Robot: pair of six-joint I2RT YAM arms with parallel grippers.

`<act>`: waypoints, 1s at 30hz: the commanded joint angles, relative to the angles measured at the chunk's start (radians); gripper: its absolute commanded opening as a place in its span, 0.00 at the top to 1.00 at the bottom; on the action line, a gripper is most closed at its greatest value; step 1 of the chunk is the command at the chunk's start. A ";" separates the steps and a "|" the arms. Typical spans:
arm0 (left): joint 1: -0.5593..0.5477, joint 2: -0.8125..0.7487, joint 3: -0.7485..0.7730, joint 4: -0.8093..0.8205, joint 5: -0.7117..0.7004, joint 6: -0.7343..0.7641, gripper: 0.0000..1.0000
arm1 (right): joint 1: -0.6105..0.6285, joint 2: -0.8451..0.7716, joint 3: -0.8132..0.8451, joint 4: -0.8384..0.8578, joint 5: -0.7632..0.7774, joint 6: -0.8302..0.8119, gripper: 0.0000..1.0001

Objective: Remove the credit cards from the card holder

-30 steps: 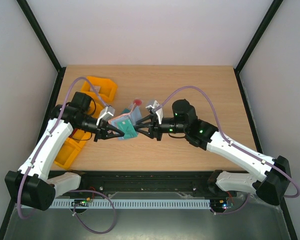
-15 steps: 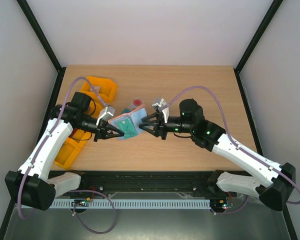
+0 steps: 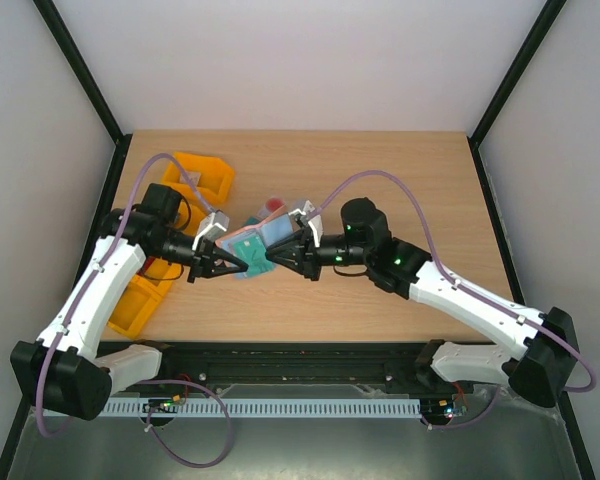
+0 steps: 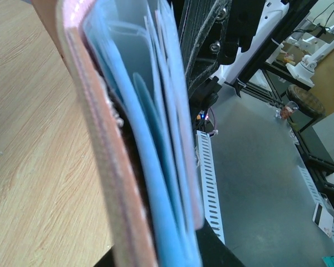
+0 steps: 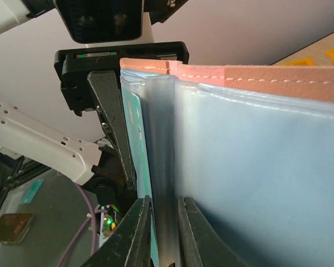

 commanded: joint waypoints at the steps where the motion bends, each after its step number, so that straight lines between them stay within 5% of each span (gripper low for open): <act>1: 0.002 -0.001 0.016 0.011 0.042 0.031 0.98 | 0.005 0.012 0.008 0.026 0.058 0.007 0.86; 6: 0.002 -0.001 0.014 0.009 0.043 0.033 0.98 | 0.017 0.052 0.032 -0.022 0.131 0.000 0.90; 13: 0.002 0.003 0.013 0.015 0.044 0.032 0.98 | 0.058 0.126 0.085 0.009 0.095 -0.005 0.81; 20: 0.002 0.008 0.010 0.026 0.048 0.021 0.97 | 0.064 0.089 0.054 0.111 0.017 0.026 0.97; 25: 0.001 0.005 0.006 0.018 0.054 0.022 0.79 | 0.047 0.008 0.000 0.134 0.055 0.026 0.98; 30: 0.001 0.004 0.006 -0.002 0.060 0.048 0.79 | 0.009 -0.038 -0.027 0.120 0.061 0.038 0.98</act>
